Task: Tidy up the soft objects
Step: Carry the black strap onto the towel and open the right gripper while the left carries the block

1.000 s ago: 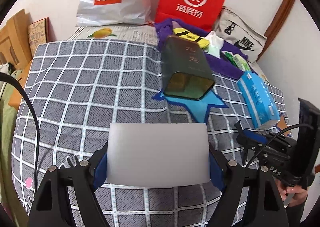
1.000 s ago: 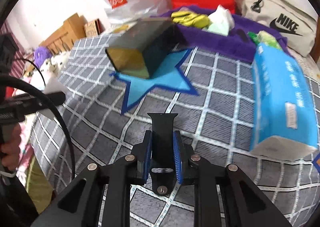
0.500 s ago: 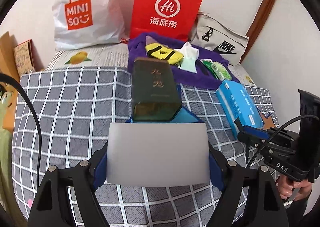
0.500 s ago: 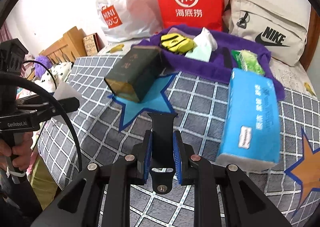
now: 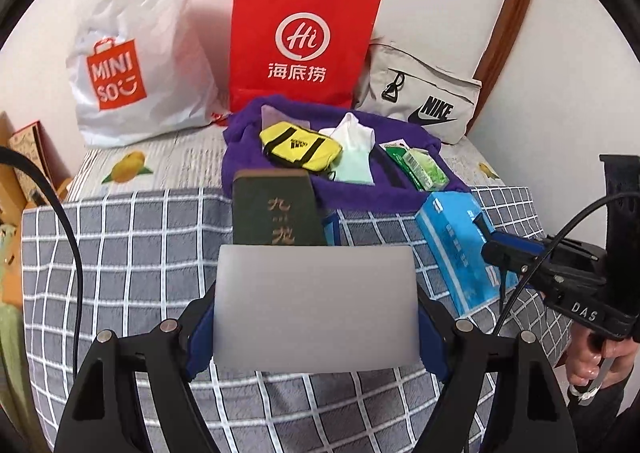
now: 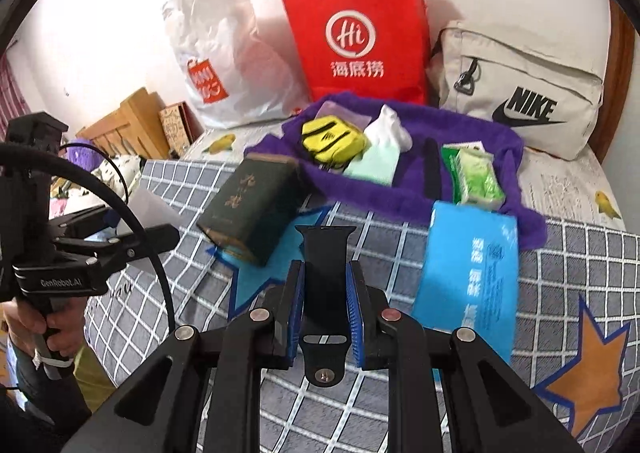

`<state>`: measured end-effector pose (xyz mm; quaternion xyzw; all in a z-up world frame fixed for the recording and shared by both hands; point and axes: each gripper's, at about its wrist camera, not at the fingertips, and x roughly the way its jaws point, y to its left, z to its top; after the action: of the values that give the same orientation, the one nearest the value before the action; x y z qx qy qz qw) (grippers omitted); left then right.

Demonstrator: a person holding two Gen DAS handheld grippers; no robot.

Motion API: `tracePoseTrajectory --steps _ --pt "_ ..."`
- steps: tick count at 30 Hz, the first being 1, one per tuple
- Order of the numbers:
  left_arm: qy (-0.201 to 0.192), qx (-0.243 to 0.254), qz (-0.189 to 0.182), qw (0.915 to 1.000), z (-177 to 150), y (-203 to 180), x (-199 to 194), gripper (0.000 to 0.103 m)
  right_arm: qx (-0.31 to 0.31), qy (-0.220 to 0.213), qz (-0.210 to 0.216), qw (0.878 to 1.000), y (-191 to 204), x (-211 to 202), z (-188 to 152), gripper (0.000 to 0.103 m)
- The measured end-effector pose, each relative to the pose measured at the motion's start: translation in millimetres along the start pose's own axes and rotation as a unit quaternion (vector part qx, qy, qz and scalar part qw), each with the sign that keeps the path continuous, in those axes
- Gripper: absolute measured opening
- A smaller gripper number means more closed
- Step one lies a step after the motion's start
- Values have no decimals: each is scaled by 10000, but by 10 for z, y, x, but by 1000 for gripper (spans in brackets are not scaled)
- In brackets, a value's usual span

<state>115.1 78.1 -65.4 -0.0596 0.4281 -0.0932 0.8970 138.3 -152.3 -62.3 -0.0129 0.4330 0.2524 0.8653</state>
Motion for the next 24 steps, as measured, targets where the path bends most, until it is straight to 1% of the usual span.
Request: tracePoseTrajectory --steps 5,7,12,15,18,24 --pt "-89 92 98 9999 199 5 49 79 98 -149 -104 9998 -131 -17 157 21" --pt "-108 58 129 9998 287 8 84 79 144 -213 -100 9996 -188 -22 213 21" --pt "-153 93 186 9997 520 -24 193 79 162 -280 -397 9987 -337 24 375 21" --pt "-117 113 306 9994 657 -44 302 79 195 -305 -529 9979 -412 74 470 21" --pt "-86 190 364 9991 774 -69 411 79 212 -368 -770 9961 -474 140 558 21" --pt "-69 267 377 9989 982 -91 611 79 305 -357 -878 9950 -613 296 672 21"
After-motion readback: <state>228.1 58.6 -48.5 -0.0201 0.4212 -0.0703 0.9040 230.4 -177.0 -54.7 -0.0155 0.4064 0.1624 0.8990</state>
